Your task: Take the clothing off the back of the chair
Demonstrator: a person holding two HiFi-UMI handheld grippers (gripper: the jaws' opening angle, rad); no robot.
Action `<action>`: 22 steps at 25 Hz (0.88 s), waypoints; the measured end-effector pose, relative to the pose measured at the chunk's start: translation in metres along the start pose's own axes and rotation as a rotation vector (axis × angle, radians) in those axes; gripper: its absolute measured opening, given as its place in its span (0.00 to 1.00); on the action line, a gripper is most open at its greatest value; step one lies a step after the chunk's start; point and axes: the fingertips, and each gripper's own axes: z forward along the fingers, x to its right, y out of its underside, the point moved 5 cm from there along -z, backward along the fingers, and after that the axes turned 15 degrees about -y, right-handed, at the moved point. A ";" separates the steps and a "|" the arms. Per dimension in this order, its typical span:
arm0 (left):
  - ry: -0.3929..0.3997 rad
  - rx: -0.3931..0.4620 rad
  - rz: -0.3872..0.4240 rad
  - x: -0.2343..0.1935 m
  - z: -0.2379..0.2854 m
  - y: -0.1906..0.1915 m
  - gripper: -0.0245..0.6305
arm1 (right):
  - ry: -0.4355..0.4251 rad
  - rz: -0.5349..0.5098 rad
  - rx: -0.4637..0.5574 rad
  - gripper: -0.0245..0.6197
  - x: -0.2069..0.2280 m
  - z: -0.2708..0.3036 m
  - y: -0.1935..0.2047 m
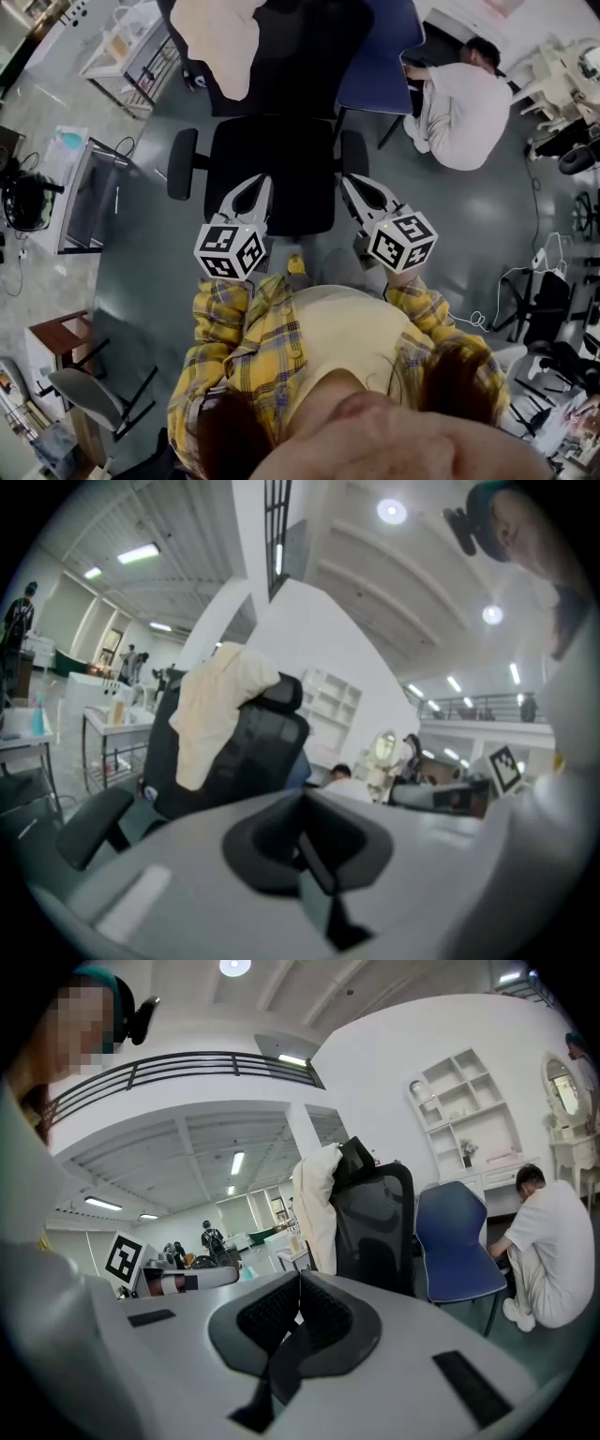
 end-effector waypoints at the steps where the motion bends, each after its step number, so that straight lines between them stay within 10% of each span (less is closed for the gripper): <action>1: 0.001 0.006 -0.004 0.000 0.004 -0.003 0.04 | -0.003 -0.007 -0.003 0.06 0.004 0.002 -0.004; 22: -0.216 0.150 0.010 0.005 0.187 -0.115 0.11 | -0.286 -0.095 -0.080 0.06 0.157 0.089 -0.117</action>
